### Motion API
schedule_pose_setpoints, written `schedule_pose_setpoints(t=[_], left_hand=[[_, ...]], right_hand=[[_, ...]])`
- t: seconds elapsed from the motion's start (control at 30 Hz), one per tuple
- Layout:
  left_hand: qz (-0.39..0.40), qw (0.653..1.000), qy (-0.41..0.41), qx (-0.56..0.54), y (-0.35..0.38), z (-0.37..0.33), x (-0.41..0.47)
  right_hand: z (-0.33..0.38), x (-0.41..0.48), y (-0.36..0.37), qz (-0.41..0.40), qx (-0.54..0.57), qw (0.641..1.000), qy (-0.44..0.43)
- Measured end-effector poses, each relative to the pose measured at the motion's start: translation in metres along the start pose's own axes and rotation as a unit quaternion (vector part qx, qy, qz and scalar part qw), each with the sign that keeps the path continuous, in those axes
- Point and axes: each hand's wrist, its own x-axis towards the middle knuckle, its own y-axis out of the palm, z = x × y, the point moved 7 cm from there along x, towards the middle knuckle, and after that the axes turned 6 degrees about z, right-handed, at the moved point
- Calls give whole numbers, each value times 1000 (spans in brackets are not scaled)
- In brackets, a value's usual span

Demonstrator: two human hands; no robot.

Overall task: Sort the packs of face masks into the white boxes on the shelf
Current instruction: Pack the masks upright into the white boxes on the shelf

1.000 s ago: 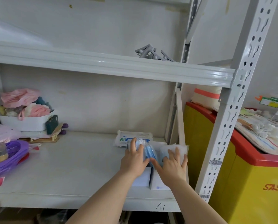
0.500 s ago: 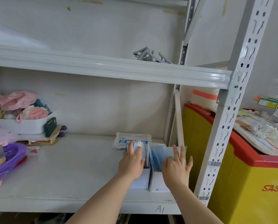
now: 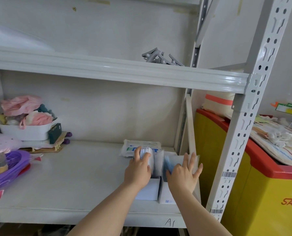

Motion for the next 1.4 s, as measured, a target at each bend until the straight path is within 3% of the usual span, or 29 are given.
schedule_pose_setpoints(t=[0.1, 0.23, 0.37, 0.43, 0.6, 0.77, 0.9, 1.1, 1.4], left_hand=[[-13, 998, 0, -56, -5, 7, -3], [-36, 993, 12, -112, -10, 18, -3], [-42, 988, 14, -149, -10, 22, -4], [-39, 986, 13, -163, -10, 22, -4], [-42, 985, -5, -166, -10, 22, -7], [-46, 985, 6, -168, -11, 23, -6], [-45, 987, 14, -151, -7, 24, -2], [-48, 983, -5, -175, -8, 25, -3], [-21, 984, -5, -175, -7, 27, -3]], right_hand=[[-5, 6, -1, -15, 49, 999, -4], [-24, 4, -27, -146, 123, 982, -8], [-33, -4, -63, -291, 248, 924, -2], [-29, -8, -78, -319, 332, 888, -11], [13, -10, -78, -177, 575, 798, -24], [34, -22, -59, -145, 692, 702, 88], [35, -23, -48, -138, 748, 638, 124], [36, -22, -51, -150, 739, 648, 108], [59, -18, -43, -130, 648, 746, 78]])
